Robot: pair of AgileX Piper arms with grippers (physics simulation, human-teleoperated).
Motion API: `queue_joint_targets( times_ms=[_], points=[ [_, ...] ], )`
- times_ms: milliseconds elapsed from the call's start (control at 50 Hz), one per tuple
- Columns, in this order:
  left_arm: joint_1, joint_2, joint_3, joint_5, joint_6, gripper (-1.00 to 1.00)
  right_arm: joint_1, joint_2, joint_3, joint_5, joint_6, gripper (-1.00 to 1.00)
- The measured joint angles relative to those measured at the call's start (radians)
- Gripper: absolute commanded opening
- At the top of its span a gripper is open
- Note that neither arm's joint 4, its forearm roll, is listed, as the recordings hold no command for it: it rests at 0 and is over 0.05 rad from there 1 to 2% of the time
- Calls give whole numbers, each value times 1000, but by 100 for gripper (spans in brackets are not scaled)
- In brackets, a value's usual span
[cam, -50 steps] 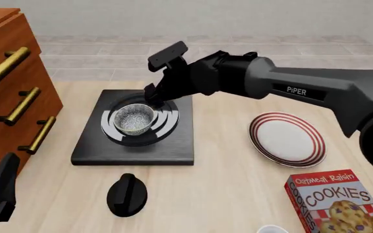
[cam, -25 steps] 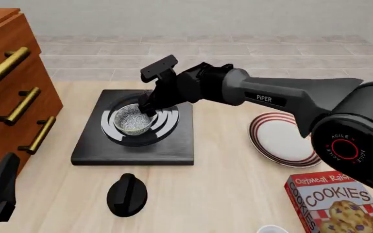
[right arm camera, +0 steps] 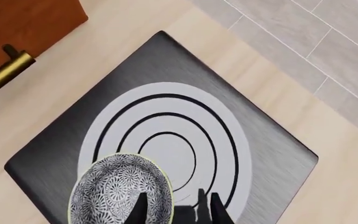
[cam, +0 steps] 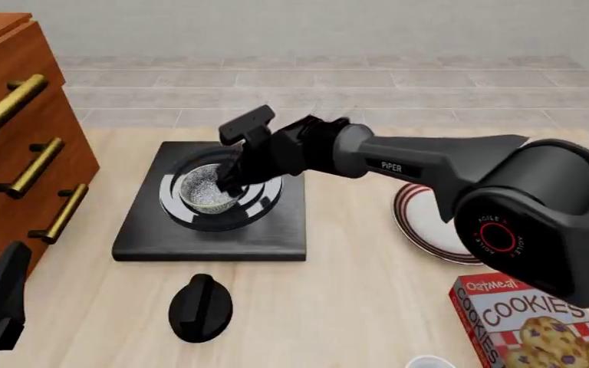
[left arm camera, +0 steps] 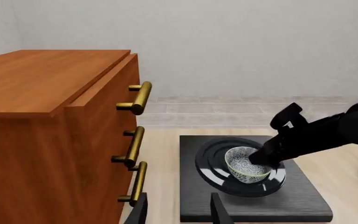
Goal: Pick the akita bowl on the stove and place it on the plate.
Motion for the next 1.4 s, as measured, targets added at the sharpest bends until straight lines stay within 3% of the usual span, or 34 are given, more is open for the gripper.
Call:
queue_joint_targets(
  times_ms=[360,380,620,1400],
  points=[
    [0,0,0,0,0,100,-3,50,-37,1,8,100],
    [0,0,0,0,0,100,-3,51,-39,1,8,-100],
    [0,0,0,0,0,100,3,22,-10,-35,-2,-100],
    [0,0,0,0,0,100,-74,-241,285,-136,-34,-100]
  ],
)
